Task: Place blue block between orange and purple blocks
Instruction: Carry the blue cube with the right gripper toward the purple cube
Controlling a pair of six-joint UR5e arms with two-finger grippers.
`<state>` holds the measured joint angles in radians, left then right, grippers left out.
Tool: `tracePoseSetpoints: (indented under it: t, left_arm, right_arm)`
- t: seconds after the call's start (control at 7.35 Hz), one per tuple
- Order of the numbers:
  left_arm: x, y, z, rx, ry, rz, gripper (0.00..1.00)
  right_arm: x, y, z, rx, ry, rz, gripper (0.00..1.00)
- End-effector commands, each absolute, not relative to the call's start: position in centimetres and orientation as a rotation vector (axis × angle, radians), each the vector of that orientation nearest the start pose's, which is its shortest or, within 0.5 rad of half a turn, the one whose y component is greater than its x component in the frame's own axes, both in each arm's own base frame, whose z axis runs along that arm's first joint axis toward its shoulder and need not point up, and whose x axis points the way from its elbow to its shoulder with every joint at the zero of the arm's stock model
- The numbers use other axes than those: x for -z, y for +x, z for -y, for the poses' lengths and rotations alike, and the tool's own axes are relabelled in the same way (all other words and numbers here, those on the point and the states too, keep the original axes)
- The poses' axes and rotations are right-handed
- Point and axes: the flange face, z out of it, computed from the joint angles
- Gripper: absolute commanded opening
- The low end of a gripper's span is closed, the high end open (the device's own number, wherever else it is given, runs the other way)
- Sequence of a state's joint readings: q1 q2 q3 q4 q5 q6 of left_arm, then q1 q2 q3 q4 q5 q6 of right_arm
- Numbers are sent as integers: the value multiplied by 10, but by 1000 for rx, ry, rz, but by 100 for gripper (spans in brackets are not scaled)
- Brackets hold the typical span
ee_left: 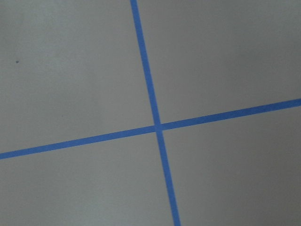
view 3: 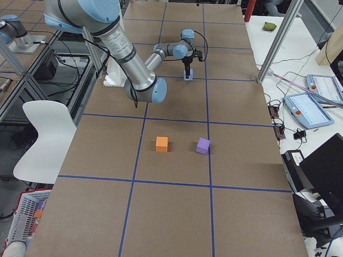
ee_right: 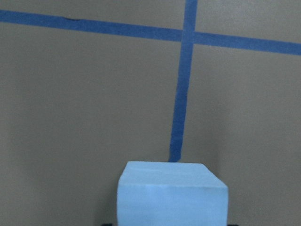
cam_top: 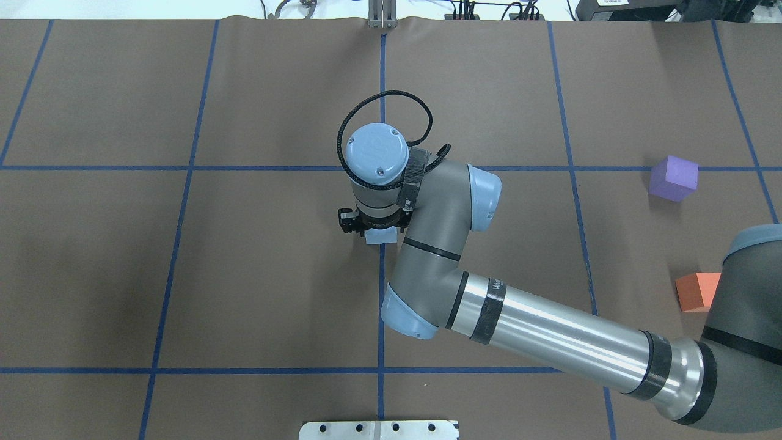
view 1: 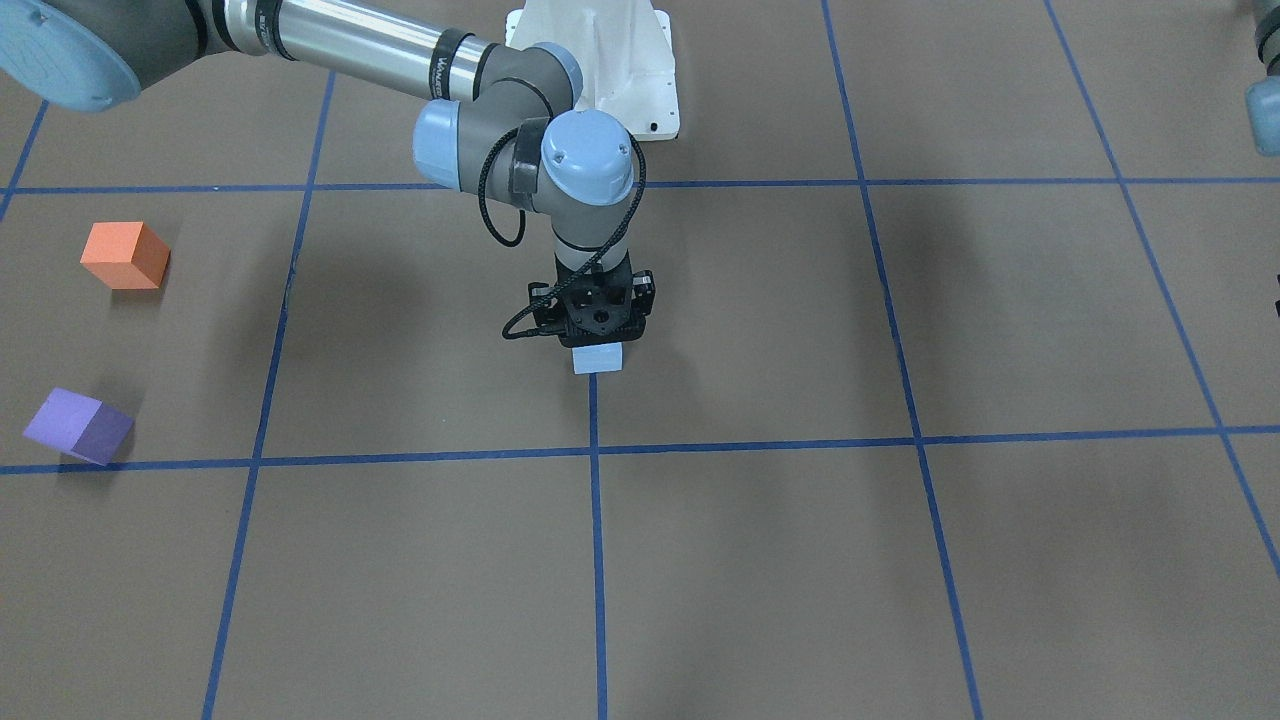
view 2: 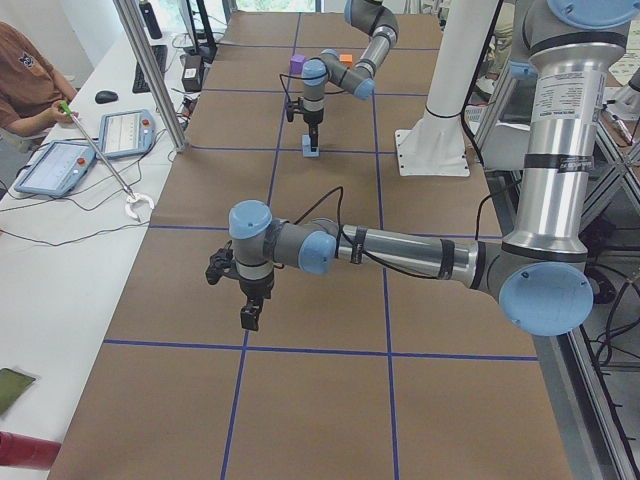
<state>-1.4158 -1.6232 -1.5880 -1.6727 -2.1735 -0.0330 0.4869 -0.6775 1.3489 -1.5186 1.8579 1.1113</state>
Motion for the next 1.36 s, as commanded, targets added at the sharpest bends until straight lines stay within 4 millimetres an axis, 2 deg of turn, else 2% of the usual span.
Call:
tracePoseSetpoints:
  t: [0.0, 0.14, 0.27, 0.41, 0.54, 0.68, 0.82, 1.09, 1.22]
  left_arm:
    - [-640, 1, 527, -167, 86, -612, 100]
    - [-645, -7, 524, -200, 92, -610, 100]
    - [-650, -19, 521, -267, 112, -611, 100]
    - [-657, -27, 511, -287, 116, -611, 100]
    - [-666, -33, 498, -283, 108, -617, 100]
    - [-665, -31, 482, -283, 108, -652, 100]
    - [-651, -32, 471, -283, 127, -662, 100]
    - [-647, -32, 470, -284, 132, -659, 100]
    - [-646, -32, 471, -285, 135, -659, 100]
  right_arm:
    - [-178, -605, 472, 43, 105, 778, 0]
    - [-179, -551, 470, 15, 112, 762, 0]
    - [-204, -463, 468, -6, 137, 778, 0]
    - [-233, -388, 473, 59, 181, 788, 0]
    - [-270, -327, 492, 108, 172, 789, 0]
    - [-308, -277, 507, 146, 168, 773, 0]
    - [-345, -236, 517, 192, 178, 730, 0]
    - [-416, -204, 517, 153, 120, 676, 0]
    - [-465, -187, 502, 148, 156, 693, 0]
